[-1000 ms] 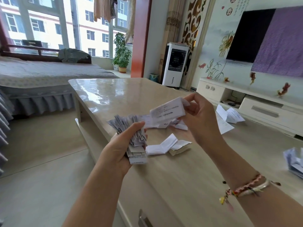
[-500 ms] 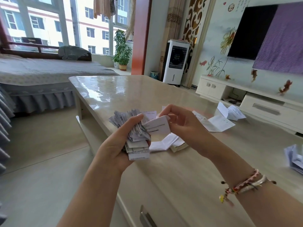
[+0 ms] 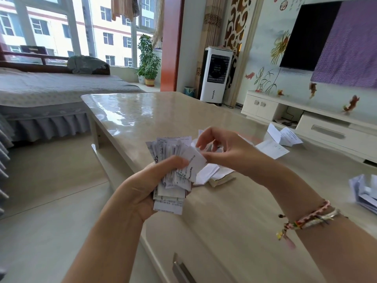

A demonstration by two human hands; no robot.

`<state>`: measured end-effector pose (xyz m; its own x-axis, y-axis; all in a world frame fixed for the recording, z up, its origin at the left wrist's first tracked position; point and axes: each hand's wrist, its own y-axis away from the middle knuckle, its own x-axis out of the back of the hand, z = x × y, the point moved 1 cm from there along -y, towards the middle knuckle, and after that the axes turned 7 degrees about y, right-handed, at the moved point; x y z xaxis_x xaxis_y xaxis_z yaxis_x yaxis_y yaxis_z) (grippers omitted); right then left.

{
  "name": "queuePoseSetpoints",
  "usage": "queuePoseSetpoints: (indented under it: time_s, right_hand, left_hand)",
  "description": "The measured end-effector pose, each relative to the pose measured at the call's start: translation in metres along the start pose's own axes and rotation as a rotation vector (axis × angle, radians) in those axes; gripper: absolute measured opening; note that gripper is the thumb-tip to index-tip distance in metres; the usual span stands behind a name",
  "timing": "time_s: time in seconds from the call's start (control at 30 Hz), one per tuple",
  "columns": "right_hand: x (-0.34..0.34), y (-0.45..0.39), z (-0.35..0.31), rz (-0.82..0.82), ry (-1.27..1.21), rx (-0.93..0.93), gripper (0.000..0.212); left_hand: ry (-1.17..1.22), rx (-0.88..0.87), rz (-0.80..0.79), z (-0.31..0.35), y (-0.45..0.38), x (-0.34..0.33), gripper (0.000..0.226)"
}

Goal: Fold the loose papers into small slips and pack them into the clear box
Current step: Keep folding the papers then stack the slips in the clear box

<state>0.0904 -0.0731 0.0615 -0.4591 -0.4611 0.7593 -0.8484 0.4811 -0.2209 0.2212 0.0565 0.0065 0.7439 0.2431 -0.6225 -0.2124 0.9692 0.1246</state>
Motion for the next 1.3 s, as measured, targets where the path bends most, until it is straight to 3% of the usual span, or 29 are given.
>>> queuePoseSetpoints:
  time_s: [0.1, 0.2, 0.37, 0.47, 0.6, 0.67, 0.77, 0.9, 1.0, 1.07, 1.13, 1.3]
  right_hand:
    - [0.001, 0.001, 0.009, 0.014, 0.17, -0.028, 0.023]
    - [-0.017, 0.007, 0.012, -0.046, 0.658, -0.026, 0.038]
    - [-0.052, 0.005, 0.003, 0.022, 0.954, 0.207, 0.016]
    - [-0.059, 0.002, 0.01, 0.156, 1.027, 0.255, 0.012]
    - [-0.049, 0.0, 0.01, 0.493, 0.812, 0.17, 0.01]
    - [-0.039, 0.0, 0.001, 0.589, 0.476, 0.104, 0.008]
    - [-0.033, 0.002, -0.014, 0.586, -0.172, -0.01, 0.01]
    - [-0.04, 0.003, -0.023, 0.374, -0.568, -0.182, 0.008]
    - [-0.044, 0.003, -0.024, 0.137, -0.589, -0.279, 0.012]
    - [-0.044, 0.0, -0.024, 0.029, -0.466, -0.321, 0.013]
    - [-0.044, -0.003, -0.025, -0.002, -0.351, -0.315, 0.013]
    - [-0.046, -0.014, -0.035, 0.028, -0.039, -0.195, 0.013]
  left_hand:
    - [0.111, -0.012, 0.129, 0.005, -0.004, 0.011, 0.041]
    - [0.213, -0.058, 0.195, 0.012, -0.004, 0.018, 0.024]
    - [0.248, -0.07, 0.22, 0.01, -0.005, 0.023, 0.032]
    - [0.261, -0.079, 0.205, 0.01, -0.004, 0.021, 0.023]
    - [0.282, -0.089, 0.204, 0.009, -0.005, 0.02, 0.005]
    - [0.286, -0.089, 0.205, 0.008, -0.007, 0.02, 0.004]
    - [0.331, -0.081, 0.201, 0.005, -0.01, 0.02, 0.024]
    - [0.333, -0.093, 0.156, 0.006, -0.01, 0.016, 0.034]
    - [0.358, -0.097, 0.092, 0.008, -0.008, 0.019, 0.029]
    - [0.27, -0.087, 0.066, 0.01, -0.006, 0.022, 0.039]
    - [0.19, -0.077, 0.051, 0.009, -0.005, 0.023, 0.053]
    - [0.016, -0.119, 0.116, 0.012, -0.003, 0.025, 0.038]
